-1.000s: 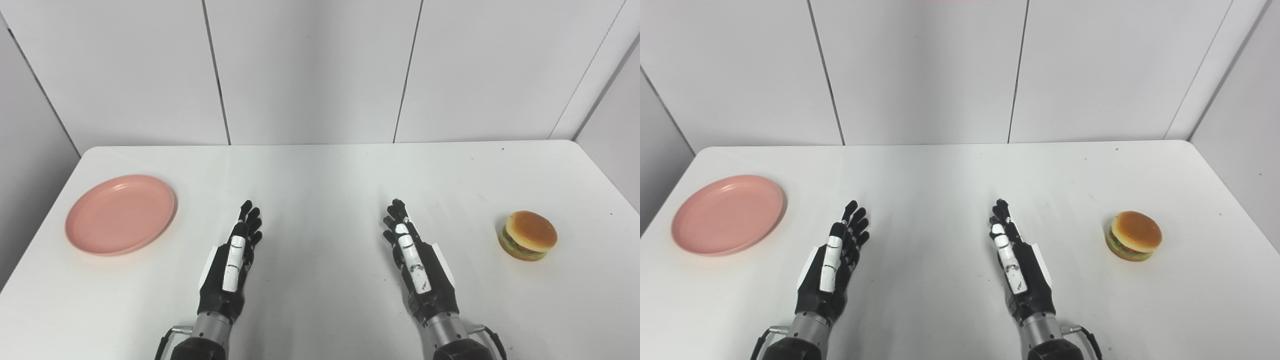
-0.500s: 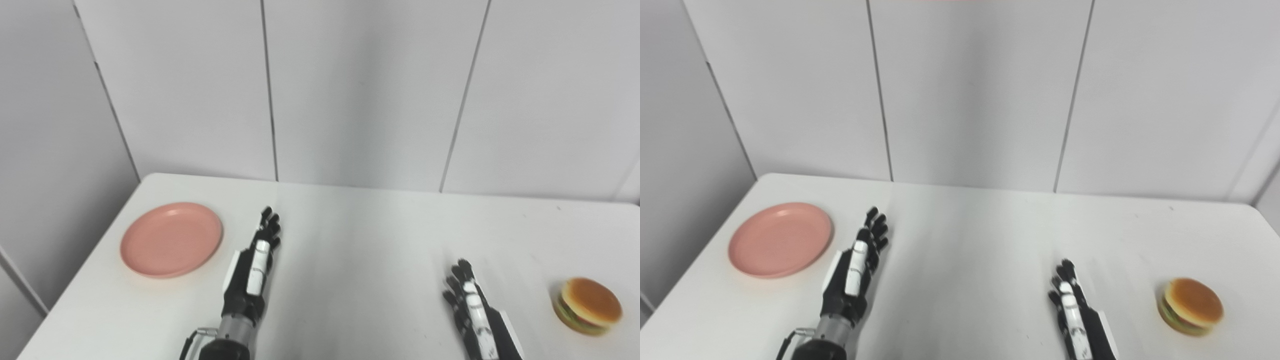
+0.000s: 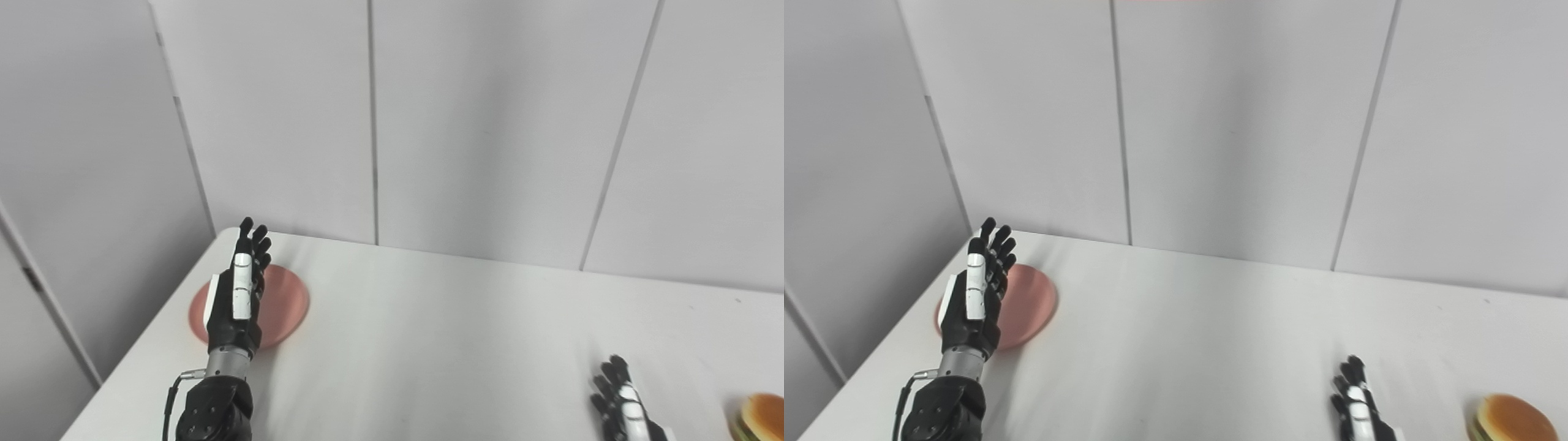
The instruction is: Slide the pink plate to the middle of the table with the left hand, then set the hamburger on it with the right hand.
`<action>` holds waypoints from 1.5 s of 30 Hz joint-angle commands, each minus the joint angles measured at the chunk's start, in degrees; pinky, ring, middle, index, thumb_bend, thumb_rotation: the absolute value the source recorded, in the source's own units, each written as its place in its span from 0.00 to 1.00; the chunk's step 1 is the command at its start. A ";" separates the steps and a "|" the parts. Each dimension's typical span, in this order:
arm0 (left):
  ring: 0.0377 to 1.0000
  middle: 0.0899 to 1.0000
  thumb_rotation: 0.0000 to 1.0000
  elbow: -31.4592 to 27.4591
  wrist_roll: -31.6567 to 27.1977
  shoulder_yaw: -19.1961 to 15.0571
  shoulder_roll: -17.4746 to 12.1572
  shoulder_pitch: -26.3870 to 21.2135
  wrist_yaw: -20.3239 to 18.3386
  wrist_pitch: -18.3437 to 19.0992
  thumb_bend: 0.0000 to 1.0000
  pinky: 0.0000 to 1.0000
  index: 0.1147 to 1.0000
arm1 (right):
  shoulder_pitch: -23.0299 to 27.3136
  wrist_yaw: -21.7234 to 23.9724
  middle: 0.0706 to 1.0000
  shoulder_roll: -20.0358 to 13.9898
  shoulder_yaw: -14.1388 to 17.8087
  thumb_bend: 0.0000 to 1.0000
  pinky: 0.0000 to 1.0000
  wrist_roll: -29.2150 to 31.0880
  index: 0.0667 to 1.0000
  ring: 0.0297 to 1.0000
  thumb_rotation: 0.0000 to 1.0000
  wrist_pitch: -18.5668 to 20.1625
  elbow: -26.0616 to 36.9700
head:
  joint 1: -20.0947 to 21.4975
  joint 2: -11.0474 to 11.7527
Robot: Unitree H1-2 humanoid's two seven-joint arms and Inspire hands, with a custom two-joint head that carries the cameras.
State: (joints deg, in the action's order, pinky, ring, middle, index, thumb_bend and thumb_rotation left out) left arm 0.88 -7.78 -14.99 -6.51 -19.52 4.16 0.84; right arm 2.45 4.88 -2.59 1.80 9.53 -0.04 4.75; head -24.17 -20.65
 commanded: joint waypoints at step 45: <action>0.86 0.84 1.00 40.83 -4.06 -4.92 -10.91 -9.94 0.21 -18.65 0.86 0.86 0.84 | 1.76 2.82 1.00 -1.45 0.97 0.61 1.00 2.02 1.00 1.00 0.94 -4.52 -1.51 | -4.07 1.11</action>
State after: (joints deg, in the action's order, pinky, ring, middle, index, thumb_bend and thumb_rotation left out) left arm 41.02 -11.10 -20.15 -17.43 -28.56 5.18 -15.29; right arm 3.97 7.02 -3.90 2.41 10.97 -1.40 2.84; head -28.30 -19.51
